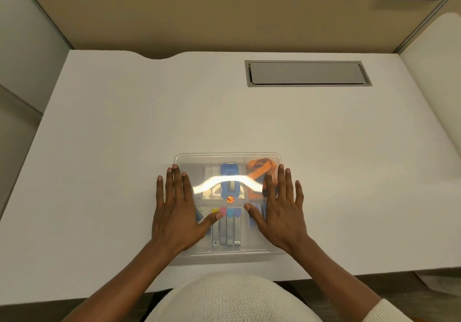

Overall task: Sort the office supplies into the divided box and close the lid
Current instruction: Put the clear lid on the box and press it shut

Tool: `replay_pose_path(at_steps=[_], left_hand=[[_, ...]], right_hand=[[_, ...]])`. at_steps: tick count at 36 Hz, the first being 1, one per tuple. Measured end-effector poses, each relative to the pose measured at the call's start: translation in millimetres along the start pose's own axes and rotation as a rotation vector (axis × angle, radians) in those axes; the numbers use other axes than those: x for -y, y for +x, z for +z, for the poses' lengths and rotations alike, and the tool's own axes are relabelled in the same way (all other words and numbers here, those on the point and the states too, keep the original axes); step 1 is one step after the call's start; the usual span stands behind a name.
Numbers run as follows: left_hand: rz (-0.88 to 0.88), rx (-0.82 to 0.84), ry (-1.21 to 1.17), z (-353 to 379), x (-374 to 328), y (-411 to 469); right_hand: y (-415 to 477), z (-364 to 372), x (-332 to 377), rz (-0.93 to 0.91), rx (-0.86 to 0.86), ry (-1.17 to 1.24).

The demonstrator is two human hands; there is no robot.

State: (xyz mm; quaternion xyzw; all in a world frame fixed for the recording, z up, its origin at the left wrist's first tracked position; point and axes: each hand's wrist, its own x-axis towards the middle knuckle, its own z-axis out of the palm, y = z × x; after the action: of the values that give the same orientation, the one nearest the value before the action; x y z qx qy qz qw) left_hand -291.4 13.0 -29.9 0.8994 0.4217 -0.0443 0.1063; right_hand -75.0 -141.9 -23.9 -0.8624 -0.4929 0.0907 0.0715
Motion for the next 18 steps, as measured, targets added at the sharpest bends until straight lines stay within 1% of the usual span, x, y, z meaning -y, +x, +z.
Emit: replay_pose_path(at_steps=[3,6,8,10,12,15,18], left_hand=[[-0.001,0.037,0.066,-9.2,-2.7,4.8],[0.05,-0.005,0.081,-15.2,-5.0,12.4],[0.086,-0.015,0.05,-17.7,-7.8,16.1],[0.075,0.017,-0.008,-18.1,-10.2,19.5],[0.056,0.084,-0.027,-16.8,-10.9,21.7],[0.054,0.146,0.005,-14.7,-8.3,23.3],[0.053,0.162,0.078,-15.9,-8.7,25.8]], right_hand=[[6.7,-5.0,-0.6,0.002,0.003,0.016],[14.9,-4.0,-2.1,-0.041,-0.02,0.072],[18.1,-0.5,-3.3,-0.07,-0.019,0.081],[18.4,4.4,-3.7,-0.077,-0.013,0.074],[17.2,10.4,-5.1,-0.084,-0.022,0.069],[16.3,16.5,-7.9,-0.091,-0.052,0.065],[17.0,20.2,-8.8,-0.093,-0.056,0.048]])
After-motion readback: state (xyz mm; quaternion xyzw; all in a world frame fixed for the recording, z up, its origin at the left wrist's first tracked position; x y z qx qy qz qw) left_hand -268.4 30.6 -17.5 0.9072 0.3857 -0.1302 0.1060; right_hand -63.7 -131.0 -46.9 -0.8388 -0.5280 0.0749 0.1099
